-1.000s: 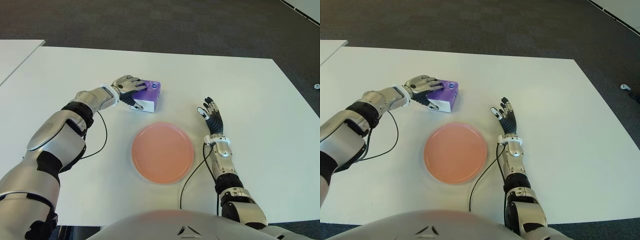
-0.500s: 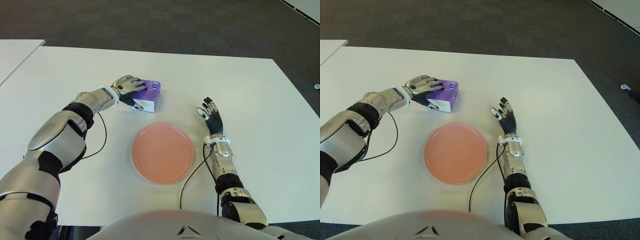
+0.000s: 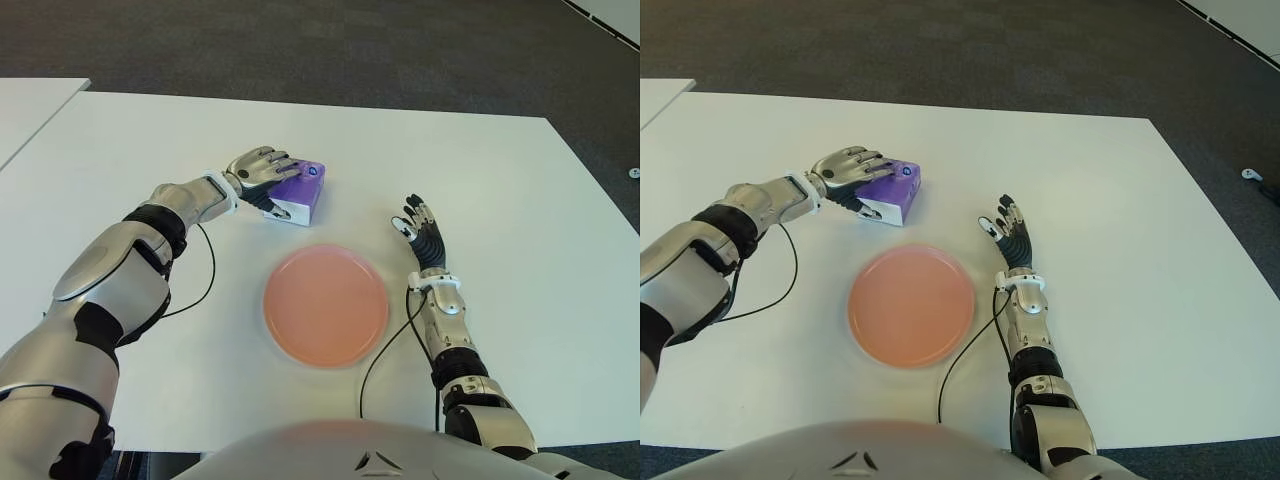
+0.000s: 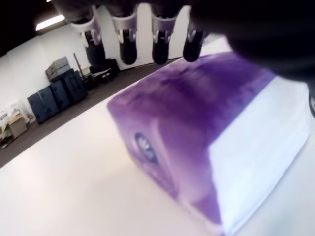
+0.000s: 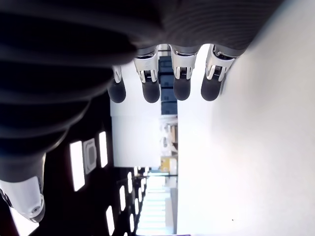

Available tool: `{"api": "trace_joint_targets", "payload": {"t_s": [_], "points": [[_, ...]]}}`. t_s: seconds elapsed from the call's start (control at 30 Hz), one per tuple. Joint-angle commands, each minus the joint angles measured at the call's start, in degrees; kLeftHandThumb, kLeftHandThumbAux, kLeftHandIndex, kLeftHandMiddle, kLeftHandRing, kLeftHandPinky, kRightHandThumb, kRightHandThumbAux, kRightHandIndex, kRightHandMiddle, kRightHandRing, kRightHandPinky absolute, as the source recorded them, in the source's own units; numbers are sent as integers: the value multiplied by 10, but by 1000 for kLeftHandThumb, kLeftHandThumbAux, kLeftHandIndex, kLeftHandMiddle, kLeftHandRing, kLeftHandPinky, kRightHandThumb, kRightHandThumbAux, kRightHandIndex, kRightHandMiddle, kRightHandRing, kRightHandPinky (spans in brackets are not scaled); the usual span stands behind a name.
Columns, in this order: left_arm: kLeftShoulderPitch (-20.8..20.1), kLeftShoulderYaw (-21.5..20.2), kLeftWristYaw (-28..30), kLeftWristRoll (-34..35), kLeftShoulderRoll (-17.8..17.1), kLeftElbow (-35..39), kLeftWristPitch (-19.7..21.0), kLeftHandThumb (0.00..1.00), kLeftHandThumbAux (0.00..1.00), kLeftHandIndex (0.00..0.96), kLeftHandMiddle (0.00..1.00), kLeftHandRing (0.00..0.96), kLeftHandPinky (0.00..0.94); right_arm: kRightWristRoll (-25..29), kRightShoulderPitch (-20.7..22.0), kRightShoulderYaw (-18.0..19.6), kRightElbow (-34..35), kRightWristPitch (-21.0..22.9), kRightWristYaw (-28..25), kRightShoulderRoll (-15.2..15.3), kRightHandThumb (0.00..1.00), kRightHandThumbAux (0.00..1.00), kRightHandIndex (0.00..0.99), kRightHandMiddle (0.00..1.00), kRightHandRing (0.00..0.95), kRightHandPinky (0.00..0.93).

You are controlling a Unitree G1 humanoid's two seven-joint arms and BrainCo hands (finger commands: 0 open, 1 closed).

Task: Put the tissue paper into the plate.

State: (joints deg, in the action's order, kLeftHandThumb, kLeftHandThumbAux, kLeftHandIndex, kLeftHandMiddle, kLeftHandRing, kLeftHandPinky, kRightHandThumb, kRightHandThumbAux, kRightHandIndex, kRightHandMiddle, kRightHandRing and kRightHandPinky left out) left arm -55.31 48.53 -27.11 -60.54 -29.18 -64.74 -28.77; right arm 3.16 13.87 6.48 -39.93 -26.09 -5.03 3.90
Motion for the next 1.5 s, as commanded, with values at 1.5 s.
{"api": "trace_joint_targets", "payload": {"t_s": [1.5], "points": [[38, -36, -55, -15, 2, -5, 4, 72, 265, 0, 0, 0, 0, 3, -78, -18, 4, 67, -19, -1, 40, 583, 0, 30, 0, 0]]}}
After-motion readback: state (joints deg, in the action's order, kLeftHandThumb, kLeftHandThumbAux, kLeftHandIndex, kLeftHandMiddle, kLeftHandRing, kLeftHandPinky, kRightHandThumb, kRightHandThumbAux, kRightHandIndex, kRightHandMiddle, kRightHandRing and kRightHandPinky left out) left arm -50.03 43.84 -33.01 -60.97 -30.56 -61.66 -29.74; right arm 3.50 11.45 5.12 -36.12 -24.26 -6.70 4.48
